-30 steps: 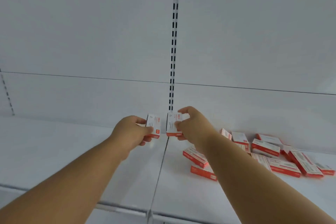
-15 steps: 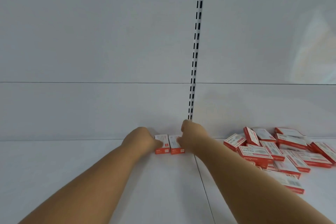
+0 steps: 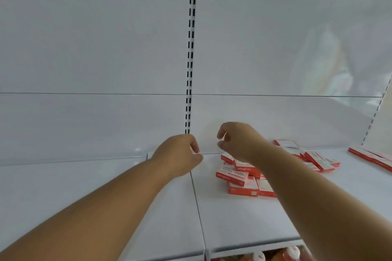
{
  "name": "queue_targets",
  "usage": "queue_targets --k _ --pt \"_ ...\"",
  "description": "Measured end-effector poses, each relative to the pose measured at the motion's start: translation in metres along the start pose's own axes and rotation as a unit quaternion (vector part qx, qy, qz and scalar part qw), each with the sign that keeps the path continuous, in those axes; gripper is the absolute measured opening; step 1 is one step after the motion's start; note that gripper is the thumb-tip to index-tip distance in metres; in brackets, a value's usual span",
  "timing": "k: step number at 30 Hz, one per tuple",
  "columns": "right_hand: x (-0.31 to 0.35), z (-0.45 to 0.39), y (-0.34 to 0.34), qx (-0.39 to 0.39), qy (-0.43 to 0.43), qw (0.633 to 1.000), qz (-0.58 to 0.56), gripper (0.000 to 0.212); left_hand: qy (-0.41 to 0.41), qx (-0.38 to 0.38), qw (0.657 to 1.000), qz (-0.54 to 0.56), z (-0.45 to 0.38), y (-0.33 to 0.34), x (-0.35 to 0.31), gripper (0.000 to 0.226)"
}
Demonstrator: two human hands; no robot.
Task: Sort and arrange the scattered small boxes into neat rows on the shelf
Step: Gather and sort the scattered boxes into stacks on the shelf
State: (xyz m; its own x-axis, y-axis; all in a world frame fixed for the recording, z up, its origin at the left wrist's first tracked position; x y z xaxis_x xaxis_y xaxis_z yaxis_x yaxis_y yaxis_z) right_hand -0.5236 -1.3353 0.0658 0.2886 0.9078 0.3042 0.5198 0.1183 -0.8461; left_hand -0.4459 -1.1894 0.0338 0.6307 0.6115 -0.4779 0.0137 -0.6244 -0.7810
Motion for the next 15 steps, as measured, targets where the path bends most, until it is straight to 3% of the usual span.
queue_targets --k 5,8,12,15 --pt "-0.056 0.016 -0.019 0.099 -0.012 0.993 0.056 0.032 0.035 0.009 0.999 -0.009 0.007 0.028 -0.054 0.009" --pt "-0.076 0.029 -0.017 0.164 -0.048 0.982 0.076 0.042 0.034 0.083 0.993 -0.071 0.013 0.050 -0.072 0.024" --pt "-0.095 0.036 -0.016 0.134 -0.067 0.989 0.011 0.049 -0.040 0.110 0.991 -0.066 0.019 0.055 -0.076 0.033" --pt "-0.103 0.039 -0.016 0.107 -0.056 0.988 -0.097 0.035 -0.138 0.076 0.988 -0.001 0.027 0.048 -0.066 0.030"
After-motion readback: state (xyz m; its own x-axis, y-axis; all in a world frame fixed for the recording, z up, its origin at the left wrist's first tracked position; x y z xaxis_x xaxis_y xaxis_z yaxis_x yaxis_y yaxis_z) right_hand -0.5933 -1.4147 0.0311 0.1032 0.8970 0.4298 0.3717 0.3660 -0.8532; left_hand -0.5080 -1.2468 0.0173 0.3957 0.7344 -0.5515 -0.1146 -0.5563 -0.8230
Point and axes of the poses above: each hand's wrist, its own z-axis away from the middle knuckle, its own y-axis out of the palm, x = y × z, the point moved 6 cm from there along -z, towards the middle knuckle, and after that the axes turned 11 degrees about -x, right-handed, at the moved point
